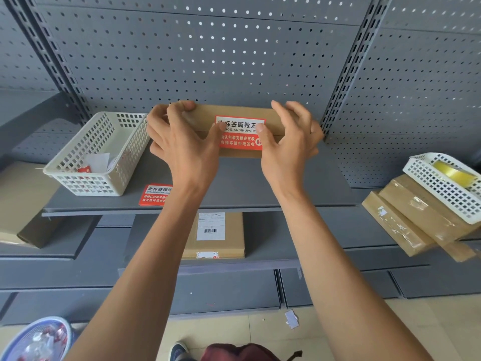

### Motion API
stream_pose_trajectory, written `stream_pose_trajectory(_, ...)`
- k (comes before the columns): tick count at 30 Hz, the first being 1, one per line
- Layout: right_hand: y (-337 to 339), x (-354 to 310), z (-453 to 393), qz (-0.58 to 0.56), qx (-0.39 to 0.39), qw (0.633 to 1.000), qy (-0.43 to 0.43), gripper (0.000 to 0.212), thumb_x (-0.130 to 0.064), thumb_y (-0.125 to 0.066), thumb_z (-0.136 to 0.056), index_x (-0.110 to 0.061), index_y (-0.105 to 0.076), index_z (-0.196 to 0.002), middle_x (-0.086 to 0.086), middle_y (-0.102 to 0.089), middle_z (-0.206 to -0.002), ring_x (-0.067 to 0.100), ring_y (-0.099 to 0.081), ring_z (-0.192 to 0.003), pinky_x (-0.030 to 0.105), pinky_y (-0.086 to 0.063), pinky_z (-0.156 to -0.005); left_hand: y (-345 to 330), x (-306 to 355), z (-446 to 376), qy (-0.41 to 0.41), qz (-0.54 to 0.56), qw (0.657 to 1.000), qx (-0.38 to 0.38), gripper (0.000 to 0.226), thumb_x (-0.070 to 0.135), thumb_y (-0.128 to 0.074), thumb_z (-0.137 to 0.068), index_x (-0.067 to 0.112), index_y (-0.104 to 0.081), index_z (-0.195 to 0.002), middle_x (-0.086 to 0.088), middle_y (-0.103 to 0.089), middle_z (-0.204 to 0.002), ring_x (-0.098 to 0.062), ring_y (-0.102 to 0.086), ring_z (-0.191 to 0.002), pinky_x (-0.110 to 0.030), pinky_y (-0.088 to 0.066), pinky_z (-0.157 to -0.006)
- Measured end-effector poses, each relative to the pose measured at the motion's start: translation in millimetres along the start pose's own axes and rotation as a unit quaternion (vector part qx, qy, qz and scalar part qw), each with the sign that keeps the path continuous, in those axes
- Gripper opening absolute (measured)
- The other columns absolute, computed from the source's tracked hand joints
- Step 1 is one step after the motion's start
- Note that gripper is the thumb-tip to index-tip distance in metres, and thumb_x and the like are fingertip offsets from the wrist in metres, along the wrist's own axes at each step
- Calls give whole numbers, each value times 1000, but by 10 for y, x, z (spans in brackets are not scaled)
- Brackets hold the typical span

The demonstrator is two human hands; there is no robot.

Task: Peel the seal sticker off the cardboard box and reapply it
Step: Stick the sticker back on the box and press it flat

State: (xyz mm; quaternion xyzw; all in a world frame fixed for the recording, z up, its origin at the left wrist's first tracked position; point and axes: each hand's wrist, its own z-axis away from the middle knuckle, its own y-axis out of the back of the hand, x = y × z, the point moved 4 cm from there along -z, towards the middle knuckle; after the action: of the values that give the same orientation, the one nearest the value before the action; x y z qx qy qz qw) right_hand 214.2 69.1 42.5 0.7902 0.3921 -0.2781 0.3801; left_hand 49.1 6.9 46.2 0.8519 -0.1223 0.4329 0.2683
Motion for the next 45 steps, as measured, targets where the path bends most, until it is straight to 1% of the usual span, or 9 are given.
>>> stream_pose_trajectory(3, 14, 20, 7, 3, -15, 1000, 5, 45, -32, -69, -87, -34, -63, -131, -11, -48, -142, 29, -34, -132, 54, -36, -100, 25, -21, 17, -4, 3, 1000, -10, 57, 44, -77, -77, 24, -53, -124, -2, -37, -137, -23, -34, -133, -35, -24, -103)
stream_pose_trajectory(11, 61, 79, 13, 17, -65, 998, 23, 57, -23, -74, -85, -32, -57, -139, -11, -42, -148, 29, -29, -137, 46, -29, -104, 81, -55, 58, -25, 0, 999, -41, 60, 36, -79, -77, 25, -52, -129, -3, -35, -140, -22, -32, -135, -35, -24, -105)
stream_pose_trajectory(16, 75, 98, 24, 36, -82, 995, 37, 63, -21, -76, -83, -31, -54, -142, -8, -40, -150, 31, -28, -137, 48, -29, -111, 89, -77, 74, -24, -3, 999, -41, 62, 34, -80, -76, 25, -52, -130, -5, -35, -141, -24, -32, -136, -40, -27, -109)
stream_pose_trajectory(22, 100, 138, 12, 53, -120, 991, 41, 72, -18, -78, -83, -33, -48, -146, -9, -34, -154, 30, -22, -141, 44, -23, -113, 81, -82, 91, -39, -11, 998, -49, 65, 29, -82, -75, 23, -52, -132, -7, -35, -140, -25, -32, -136, -32, -22, -104)
stream_pose_trajectory(27, 126, 168, 14, 84, -148, 984, 57, 84, -12, -78, -80, -36, -39, -150, -8, -26, -158, 34, -19, -142, 49, -25, -116, 79, -77, 79, -58, -24, 996, -68, 67, 22, -81, -75, 23, -48, -133, -7, -32, -142, -24, -29, -137, -31, -19, -105)
stream_pose_trajectory(31, 147, 146, 7, 81, -169, 980, 65, 82, -27, -78, -79, -35, -38, -151, -8, -21, -161, 34, -13, -146, 50, -20, -117, 56, -33, 122, -49, -18, 997, -56, 70, 35, -78, -70, 25, -47, -132, -6, -33, -141, -23, -29, -136, -32, -20, -105)
stream_pose_trajectory(36, 82, 71, 83, 71, -123, 989, 46, 79, -51, -75, -77, -35, -43, -148, -6, -23, -161, 33, -12, -148, 53, -22, -111, -7, 20, 221, -28, -22, 999, -27, 84, 55, -84, -61, 23, -47, -130, -4, -34, -140, -21, -31, -133, -33, -22, -104)
stream_pose_trajectory(39, 33, 62, 119, 79, -108, 990, 43, 77, -53, -74, -78, -35, -45, -147, -6, -24, -161, 35, -12, -148, 54, -24, -110, -28, -12, 241, -26, -32, 999, -21, 92, 61, -86, -58, 22, -46, -131, -5, -32, -143, -23, -31, -134, -39, -27, -108)
stream_pose_trajectory(45, -7, 84, 133, 80, -87, 992, 48, 75, -49, -76, -78, -35, -47, -145, -4, -27, -160, 38, -14, -148, 55, -24, -108, -43, -51, 251, -27, -45, 998, -22, 100, 67, -87, -54, 21, -45, -133, -7, -31, -145, -25, -31, -136, -43, -29, -109)
